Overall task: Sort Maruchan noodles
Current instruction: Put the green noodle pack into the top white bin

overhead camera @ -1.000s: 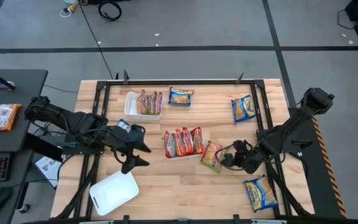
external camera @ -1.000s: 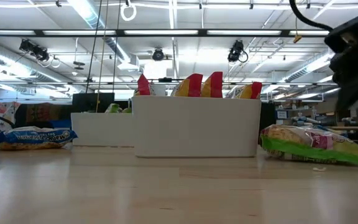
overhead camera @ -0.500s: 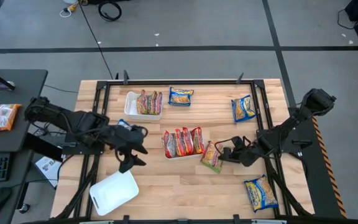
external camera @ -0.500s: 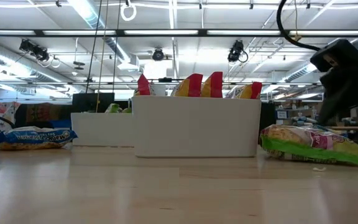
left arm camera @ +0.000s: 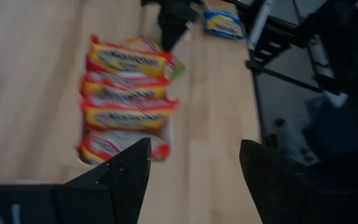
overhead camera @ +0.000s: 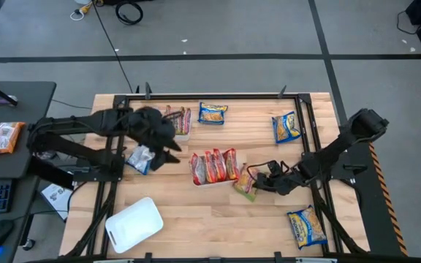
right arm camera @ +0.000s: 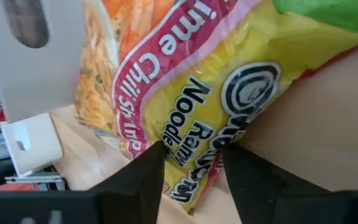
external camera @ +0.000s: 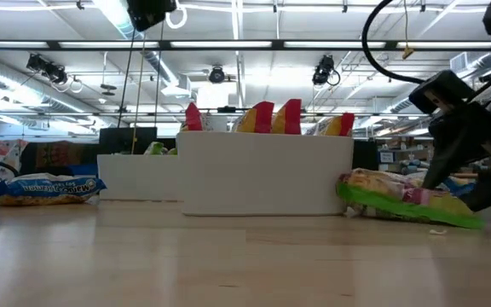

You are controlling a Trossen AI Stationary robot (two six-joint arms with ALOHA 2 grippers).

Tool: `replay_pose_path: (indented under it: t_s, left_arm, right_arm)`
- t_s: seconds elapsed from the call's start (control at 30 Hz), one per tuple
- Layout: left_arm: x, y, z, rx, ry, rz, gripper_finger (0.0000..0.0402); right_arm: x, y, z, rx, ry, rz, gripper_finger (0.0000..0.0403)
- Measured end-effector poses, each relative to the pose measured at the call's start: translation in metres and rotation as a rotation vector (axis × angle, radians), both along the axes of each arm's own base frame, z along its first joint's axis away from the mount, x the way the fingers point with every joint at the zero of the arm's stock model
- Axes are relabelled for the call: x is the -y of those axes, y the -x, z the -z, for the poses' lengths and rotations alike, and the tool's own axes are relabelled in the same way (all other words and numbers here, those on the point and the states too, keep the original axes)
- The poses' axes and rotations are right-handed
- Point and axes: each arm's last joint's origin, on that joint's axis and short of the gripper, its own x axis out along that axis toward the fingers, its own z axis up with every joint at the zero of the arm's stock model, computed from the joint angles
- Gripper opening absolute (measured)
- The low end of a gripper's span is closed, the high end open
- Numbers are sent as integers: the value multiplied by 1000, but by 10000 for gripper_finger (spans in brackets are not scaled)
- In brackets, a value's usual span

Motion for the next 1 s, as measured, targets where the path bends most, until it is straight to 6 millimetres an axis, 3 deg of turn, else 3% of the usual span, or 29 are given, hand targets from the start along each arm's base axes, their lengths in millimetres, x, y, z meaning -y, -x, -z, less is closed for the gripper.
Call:
replay_pose_path:
  t_s: [0.13,0.27,0.43,0.57,0.73,0.87,1.0]
  left_arm:
    - [-21,2,0,20,-78,-29,249]
    - [-45,6,0,28,-140,-84,249]
    - [-74,15,1,16,-212,-155,249]
    - [-93,24,2,-8,-243,-214,249]
    - [-105,32,3,-4,-268,-199,249]
    - [-114,37,3,-6,-319,-201,249]
    - [-126,46,5,-75,-350,-307,249]
  right_arm:
    - [1,-9,-3,26,77,-1,111]
    - [6,-17,-9,33,126,-1,23]
    - [15,-34,-28,-46,169,13,9]
    - [26,-52,-67,-218,246,-64,7]
    - [59,-71,-141,-404,430,-197,5]
    - [98,-79,-200,-428,601,-214,5]
    - [137,-83,-248,-348,706,-157,4]
